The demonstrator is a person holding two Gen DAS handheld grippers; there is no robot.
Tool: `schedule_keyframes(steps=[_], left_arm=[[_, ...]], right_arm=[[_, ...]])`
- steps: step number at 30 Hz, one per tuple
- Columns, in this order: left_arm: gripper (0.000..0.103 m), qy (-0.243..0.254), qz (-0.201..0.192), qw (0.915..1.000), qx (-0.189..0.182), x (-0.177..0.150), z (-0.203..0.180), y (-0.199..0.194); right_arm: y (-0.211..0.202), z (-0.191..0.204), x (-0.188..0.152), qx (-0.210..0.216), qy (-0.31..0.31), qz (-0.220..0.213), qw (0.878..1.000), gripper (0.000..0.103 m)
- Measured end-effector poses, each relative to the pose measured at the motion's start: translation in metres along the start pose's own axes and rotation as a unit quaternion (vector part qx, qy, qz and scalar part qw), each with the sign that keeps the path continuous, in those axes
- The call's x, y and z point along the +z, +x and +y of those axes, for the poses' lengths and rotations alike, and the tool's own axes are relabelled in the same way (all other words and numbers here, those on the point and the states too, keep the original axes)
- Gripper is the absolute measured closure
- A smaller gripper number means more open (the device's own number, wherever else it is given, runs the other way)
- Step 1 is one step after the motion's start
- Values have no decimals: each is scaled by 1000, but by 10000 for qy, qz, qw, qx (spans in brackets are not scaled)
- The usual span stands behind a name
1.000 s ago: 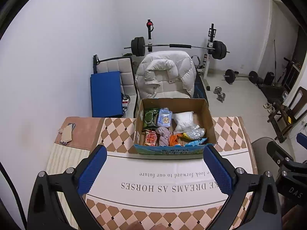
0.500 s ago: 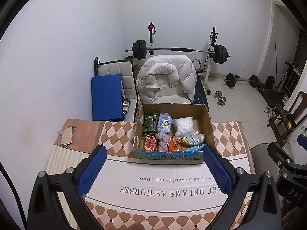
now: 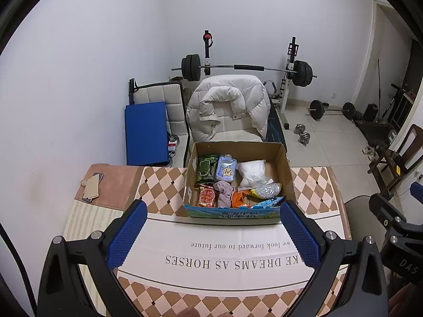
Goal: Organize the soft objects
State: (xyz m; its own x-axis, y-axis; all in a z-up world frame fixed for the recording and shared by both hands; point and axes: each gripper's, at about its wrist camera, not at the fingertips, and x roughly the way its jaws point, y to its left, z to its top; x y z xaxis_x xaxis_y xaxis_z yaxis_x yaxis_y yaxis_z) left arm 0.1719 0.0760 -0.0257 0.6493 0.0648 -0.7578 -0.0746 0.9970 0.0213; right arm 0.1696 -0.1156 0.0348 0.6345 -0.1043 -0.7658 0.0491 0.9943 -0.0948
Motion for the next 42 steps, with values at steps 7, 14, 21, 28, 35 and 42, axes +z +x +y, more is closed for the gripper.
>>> schedule_keyframes(steps=[7,14,21,28,35,42], left_arm=[[0,37,18,10000,-5,-2,3,1],[0,62,26,10000,-1,-2,5,1],[0,83,-16,10000,-22,-3,9,3],[0,168,59,9998,-73,-6,10,8],[0,185,60,9998,-74,-6,13,9],[0,198,67,9997,-93,-6,14,11]], right_arm=[[0,1,1,18,-24,11,10000,0],[0,0,1,-2,-42,22,10000,0],[0,-2,0,-7,-17,-22,10000,0],[1,-3,-2,-55,-55,-54,10000,0],[1,-1,-1,-47,-68,-50,10000,0],[2,-3,-1,-52,-74,-27,10000,0]])
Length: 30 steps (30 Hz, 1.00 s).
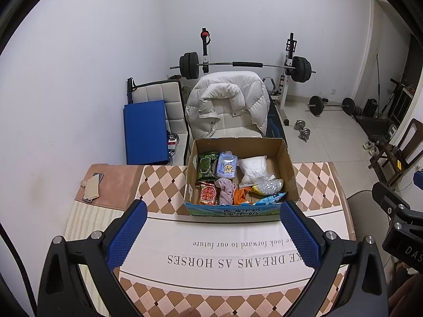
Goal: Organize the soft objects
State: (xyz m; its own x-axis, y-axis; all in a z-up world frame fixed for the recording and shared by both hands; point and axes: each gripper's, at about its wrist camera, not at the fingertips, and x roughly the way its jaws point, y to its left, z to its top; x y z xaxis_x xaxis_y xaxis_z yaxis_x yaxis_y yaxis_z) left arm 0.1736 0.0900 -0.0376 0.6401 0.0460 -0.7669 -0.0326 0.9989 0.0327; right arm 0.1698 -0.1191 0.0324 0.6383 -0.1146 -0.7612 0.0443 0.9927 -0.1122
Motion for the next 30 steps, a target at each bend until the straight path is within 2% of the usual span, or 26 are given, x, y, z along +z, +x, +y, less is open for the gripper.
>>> schedule_keyframes(steps=[24,30], left_arm=[[0,43,1,10000,-22,0,-3,2],[0,5,-104,9999,14,4,-1,-2]], right_arm=[[2,-1,-1,8,-20,-7,10000,0],[2,0,1,3,-13,-26,10000,0]])
